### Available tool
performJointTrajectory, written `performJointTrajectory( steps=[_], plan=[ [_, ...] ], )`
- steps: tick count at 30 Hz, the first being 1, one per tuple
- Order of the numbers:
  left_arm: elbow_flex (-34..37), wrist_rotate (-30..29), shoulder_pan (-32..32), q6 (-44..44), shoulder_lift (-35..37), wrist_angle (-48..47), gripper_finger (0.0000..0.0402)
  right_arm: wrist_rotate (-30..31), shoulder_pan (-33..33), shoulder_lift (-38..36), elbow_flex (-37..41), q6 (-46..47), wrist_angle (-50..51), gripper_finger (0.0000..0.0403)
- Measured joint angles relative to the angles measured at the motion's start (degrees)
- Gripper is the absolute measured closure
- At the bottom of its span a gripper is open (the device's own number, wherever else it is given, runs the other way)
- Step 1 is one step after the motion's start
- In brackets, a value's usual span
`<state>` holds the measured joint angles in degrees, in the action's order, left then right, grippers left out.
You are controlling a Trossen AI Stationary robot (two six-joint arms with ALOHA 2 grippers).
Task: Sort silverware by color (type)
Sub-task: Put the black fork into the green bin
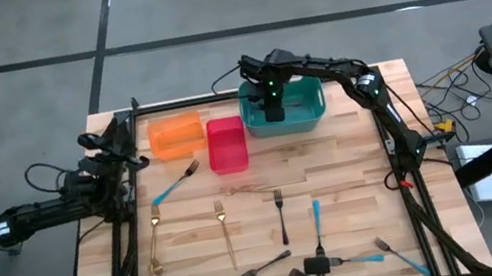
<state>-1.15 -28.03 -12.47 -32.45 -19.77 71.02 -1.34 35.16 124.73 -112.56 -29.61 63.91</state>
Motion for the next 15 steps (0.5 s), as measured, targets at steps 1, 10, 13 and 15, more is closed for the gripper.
performJointTrajectory(
  steps=[1,10,13,15],
  plan=[
    [0.0,0.0,0.0,-0.07,0.0,0.0,0.0299,0.02,0.0,0.0,0.58,0.0,-0.28,0.0391],
    [0.0,0.0,0.0,-0.09,0.0,0.0,0.0299,0.02,0.0,0.0,6.16,-0.06,-5.85,0.0391],
    [0.0,-0.02,0.0,-0.09,0.0,0.0,0.0299,0.01,0.0,0.0,7.68,-0.46,-7.44,0.0391],
    [0.0,-0.02,0.0,-0.1,0.0,0.02,0.0299,0.03,0.0,0.02,8.29,-0.88,-8.07,0.0391]
  ],
)
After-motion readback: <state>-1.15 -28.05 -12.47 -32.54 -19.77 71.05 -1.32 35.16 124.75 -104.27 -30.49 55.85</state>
